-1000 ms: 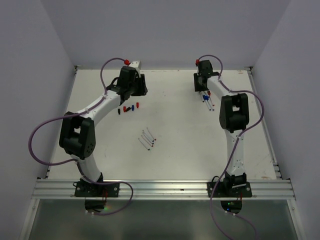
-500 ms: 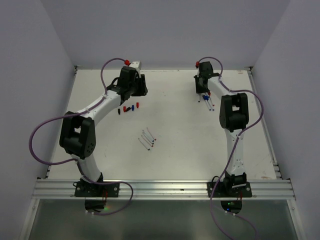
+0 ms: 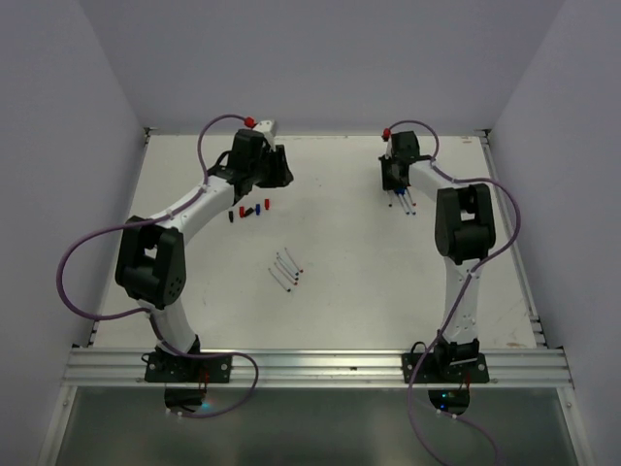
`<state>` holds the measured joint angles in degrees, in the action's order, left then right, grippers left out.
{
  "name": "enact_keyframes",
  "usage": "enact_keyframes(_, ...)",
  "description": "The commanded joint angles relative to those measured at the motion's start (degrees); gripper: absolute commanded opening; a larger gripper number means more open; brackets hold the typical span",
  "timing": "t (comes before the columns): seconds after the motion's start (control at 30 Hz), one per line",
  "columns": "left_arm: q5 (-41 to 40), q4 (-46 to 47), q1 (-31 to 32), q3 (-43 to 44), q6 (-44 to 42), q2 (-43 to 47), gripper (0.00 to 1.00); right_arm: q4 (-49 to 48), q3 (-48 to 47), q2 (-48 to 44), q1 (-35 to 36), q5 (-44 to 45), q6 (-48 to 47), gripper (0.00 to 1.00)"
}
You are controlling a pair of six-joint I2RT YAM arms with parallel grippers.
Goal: Open the pen caps
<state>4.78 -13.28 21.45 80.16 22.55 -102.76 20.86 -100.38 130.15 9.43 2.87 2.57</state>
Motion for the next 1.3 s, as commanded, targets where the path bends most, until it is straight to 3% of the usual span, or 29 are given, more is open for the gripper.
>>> enact_keyframes(0.0,9.9,6.2,-0.1,-1.4,3.4,0.5,0.47,-5.6,9.3,-8.9,0.3,-5.2,1.8,0.00)
enact_keyframes(0.2,28.0,23.1,-0.9,-9.4,14.2,1.2,0.47,-8.9,18.1,-19.7,5.5,-11.3,4.2,0.00)
enact_keyframes(0.4,36.1,38.2,-0.8,-16.3,26.4,1.9,0.47,-13.2,27.7,-31.3,13.7,-15.3,7.3,0.00)
enact_keyframes(0.67,33.7,46.0,-0.8,-23.0,33.4,5.9,0.49,-16.4,32.2,-39.2,17.7,-20.1,11.2,0.00)
enact_keyframes(1.27,33.8,49.4,-0.8,-24.2,36.6,3.8,0.49,-18.7,33.7,-40.3,21.4,-19.6,12.4,0.00)
